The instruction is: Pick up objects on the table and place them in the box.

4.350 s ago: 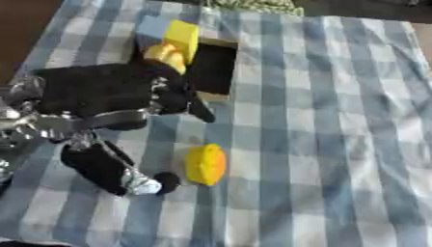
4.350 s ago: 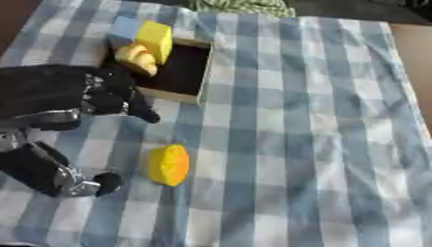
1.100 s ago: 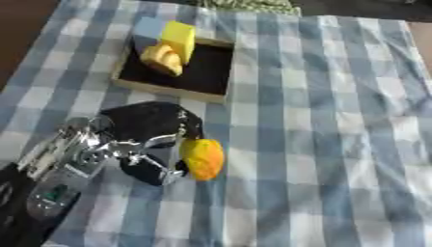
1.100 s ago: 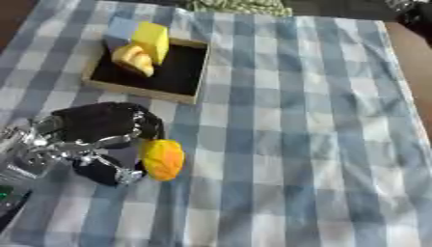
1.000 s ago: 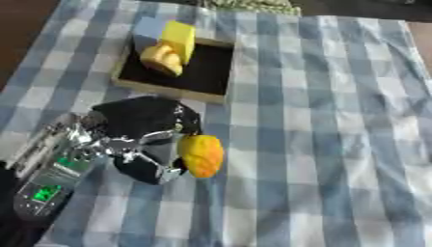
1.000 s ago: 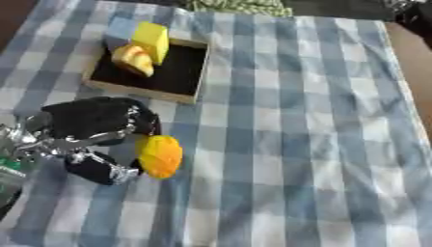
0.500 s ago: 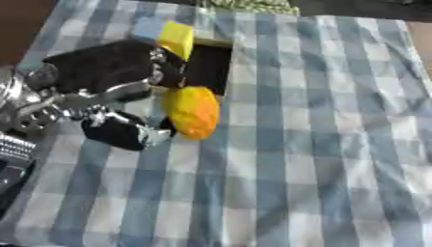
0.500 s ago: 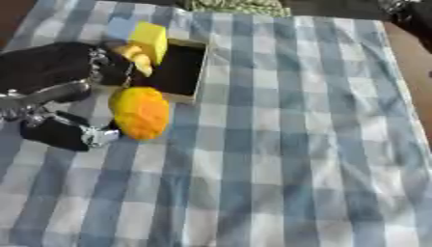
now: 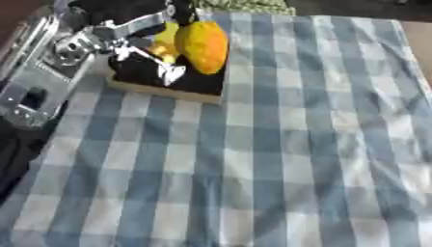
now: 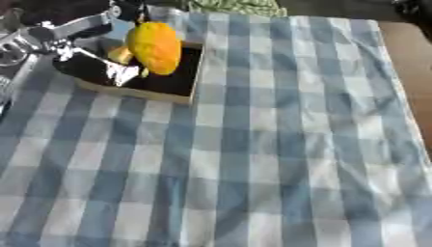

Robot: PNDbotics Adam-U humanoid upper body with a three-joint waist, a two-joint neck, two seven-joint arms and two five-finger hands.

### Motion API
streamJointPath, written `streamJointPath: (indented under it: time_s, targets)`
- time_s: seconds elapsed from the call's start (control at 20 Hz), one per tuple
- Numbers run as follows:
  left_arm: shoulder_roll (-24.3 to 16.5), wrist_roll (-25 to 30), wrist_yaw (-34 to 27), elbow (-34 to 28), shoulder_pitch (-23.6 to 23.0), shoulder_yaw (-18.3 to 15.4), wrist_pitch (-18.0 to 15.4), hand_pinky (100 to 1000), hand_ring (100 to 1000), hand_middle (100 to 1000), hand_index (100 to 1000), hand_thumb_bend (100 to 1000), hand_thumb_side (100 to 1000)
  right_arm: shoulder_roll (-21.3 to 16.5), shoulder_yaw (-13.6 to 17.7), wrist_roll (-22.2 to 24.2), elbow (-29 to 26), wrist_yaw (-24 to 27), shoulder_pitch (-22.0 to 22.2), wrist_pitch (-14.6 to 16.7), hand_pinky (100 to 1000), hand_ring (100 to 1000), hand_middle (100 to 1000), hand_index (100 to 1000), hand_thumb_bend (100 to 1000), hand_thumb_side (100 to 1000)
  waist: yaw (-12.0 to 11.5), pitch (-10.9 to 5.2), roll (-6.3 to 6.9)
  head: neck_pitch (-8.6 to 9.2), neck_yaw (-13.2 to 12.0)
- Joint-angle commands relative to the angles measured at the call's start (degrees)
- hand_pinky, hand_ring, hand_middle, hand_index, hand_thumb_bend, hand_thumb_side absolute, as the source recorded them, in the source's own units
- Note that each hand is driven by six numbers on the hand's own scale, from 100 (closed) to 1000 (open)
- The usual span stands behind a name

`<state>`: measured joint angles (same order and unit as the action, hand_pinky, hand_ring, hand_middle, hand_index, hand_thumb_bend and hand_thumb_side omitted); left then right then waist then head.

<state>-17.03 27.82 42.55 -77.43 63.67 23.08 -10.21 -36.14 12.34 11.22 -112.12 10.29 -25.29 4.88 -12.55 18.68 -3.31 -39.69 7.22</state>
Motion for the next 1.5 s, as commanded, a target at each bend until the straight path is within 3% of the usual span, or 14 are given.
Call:
streamJointPath:
  time_s: [0.05,0.3,0.4,0.75,1.15,1.5]
  targets:
    - [1.3,-2.8,4.0,4.6,2.2,-2.3,-1.7,848,722,629,689,160,139,-1.5,0.4,0.2,-1.1,0.4,-1.0,0.0,1000,894,494,703,100,470,0.3,-1.20,0.12,1.09,-0.4]
    - [2.9,-6.9,10.6,9.1,3.4,-3.5,-3.9,836,730,641,686,312,140,-1.3,0.5,0.5,-0.9,0.4,-0.9,-0.1,1000,894,492,702,100,468,0.6,-0.88,0.13,1.36,-0.9]
    - [3.4,-8.2,13.7,10.9,3.6,-3.8,-4.7,836,734,647,691,333,149,-1.2,0.5,0.6,-0.9,0.4,-0.9,-0.2,1000,894,492,702,100,470,0.7,-0.82,0.18,1.37,-1.0]
    - [6.0,-10.6,18.7,17.7,3.6,-5.9,-5.4,844,734,648,698,281,153,-0.7,0.7,0.8,-0.8,0.4,-0.8,-0.4,1000,895,491,702,100,470,0.9,-0.56,0.06,1.83,-1.2]
    - [7.0,-12.1,21.8,20.2,3.4,-6.8,-5.2,848,749,668,753,360,160,-0.4,0.9,1.0,-0.8,0.4,-0.5,-0.4,1000,895,490,702,100,470,1.0,-0.32,0.03,1.84,-1.2]
    - [7.3,-13.1,24.8,21.7,3.1,-7.5,-4.1,878,793,739,884,458,150,-0.2,1.0,1.2,-0.7,0.4,-0.2,-0.4,1000,895,488,701,100,470,1.0,-0.35,-0.16,1.78,-1.1]
